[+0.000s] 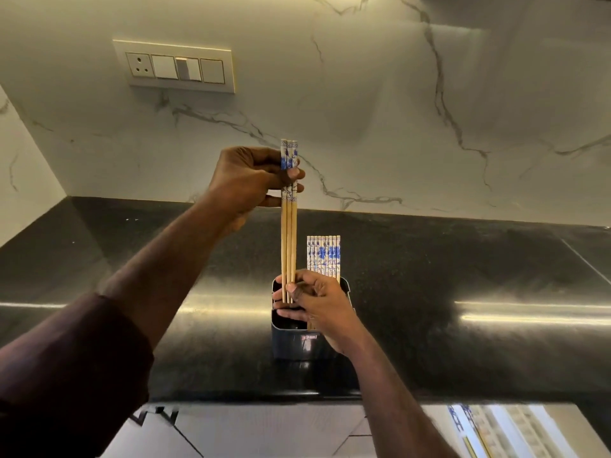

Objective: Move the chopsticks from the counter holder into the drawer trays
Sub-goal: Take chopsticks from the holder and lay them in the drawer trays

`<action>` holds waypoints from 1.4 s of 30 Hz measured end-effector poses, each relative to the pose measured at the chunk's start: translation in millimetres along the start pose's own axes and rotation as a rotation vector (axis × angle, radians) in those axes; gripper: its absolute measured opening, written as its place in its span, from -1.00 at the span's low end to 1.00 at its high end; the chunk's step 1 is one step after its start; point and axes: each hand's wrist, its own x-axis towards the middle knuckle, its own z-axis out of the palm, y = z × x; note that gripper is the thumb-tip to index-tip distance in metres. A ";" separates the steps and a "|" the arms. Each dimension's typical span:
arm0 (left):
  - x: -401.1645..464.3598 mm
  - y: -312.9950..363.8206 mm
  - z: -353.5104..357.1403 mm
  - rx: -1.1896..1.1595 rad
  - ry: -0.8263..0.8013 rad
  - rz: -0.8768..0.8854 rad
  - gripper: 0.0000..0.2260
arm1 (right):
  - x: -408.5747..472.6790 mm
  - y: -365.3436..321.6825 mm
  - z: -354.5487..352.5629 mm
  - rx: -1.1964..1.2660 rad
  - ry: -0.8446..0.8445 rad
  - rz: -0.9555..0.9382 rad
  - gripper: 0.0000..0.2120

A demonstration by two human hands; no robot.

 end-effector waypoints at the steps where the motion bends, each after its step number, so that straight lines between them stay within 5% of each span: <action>1: -6.2 1.4 0.8 -0.004 0.006 0.003 -0.86 | -6.4 -0.1 1.3 0.031 0.003 -0.011 -0.80; 22: -200.3 31.5 45.9 -0.087 -0.107 -0.009 -0.77 | -230.4 19.7 32.0 -0.051 0.213 -0.028 -0.81; 42: -311.2 -3.6 372.7 -0.220 -0.260 -0.169 -0.77 | -486.6 33.7 -208.5 -0.123 0.516 0.157 -0.86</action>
